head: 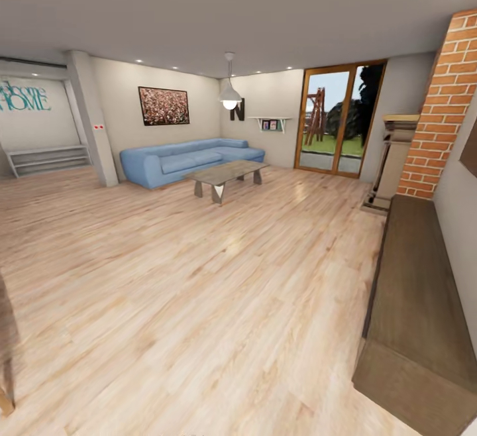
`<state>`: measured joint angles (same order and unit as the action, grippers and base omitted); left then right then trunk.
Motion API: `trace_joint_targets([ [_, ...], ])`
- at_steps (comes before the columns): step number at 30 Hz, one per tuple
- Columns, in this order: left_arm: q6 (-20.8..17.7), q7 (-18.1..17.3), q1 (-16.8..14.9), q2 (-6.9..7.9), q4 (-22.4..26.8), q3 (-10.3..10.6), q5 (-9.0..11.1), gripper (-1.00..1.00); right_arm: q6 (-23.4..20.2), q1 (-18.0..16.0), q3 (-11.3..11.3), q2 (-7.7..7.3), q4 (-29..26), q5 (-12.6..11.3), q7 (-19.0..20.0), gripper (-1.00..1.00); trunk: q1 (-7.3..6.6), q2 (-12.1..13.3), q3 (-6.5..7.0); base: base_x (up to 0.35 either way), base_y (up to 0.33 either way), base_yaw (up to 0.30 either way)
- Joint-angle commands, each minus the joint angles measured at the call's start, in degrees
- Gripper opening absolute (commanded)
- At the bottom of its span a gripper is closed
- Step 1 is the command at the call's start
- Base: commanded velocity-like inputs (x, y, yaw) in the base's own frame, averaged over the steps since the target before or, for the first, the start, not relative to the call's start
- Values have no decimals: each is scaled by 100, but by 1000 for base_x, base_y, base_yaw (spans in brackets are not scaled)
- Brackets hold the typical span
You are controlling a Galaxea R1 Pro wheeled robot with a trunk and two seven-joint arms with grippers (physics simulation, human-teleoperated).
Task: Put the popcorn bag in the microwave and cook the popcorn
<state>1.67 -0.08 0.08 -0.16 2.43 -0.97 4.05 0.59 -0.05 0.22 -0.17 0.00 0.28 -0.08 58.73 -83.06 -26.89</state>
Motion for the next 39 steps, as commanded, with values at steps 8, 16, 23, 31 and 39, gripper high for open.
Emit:
trace_joint_targets([
  [8, 9, 12, 1, 41, -1, 29, 44, 100, 10, 1, 7, 0, 0, -4, -1, 100, 0, -2, -4, 0, 0, 282],
  [16, 9, 25, 1, 42, -4, 30, 43, 100, 26, 0, -9, -1, 0, -10, -1, 100, 0, -2, -4, 0, 0, 286],
  [23, 9, 26, 1, 43, -4, 33, 43, 100, 73, -1, -37, -1, 0, -56, -1, 100, 0, -2, -4, 0, 0, 286],
  [31, 9, 26, 1, 43, -5, 27, 43, 100, 134, -1, -38, -1, 0, -30, -1, 100, 0, -2, -4, 0, 0, 285],
  [39, 9, 26, 1, 43, -5, 27, 43, 100, 221, -1, -38, -1, 0, -31, -1, 100, 0, -2, -4, 0, 0, 285],
])
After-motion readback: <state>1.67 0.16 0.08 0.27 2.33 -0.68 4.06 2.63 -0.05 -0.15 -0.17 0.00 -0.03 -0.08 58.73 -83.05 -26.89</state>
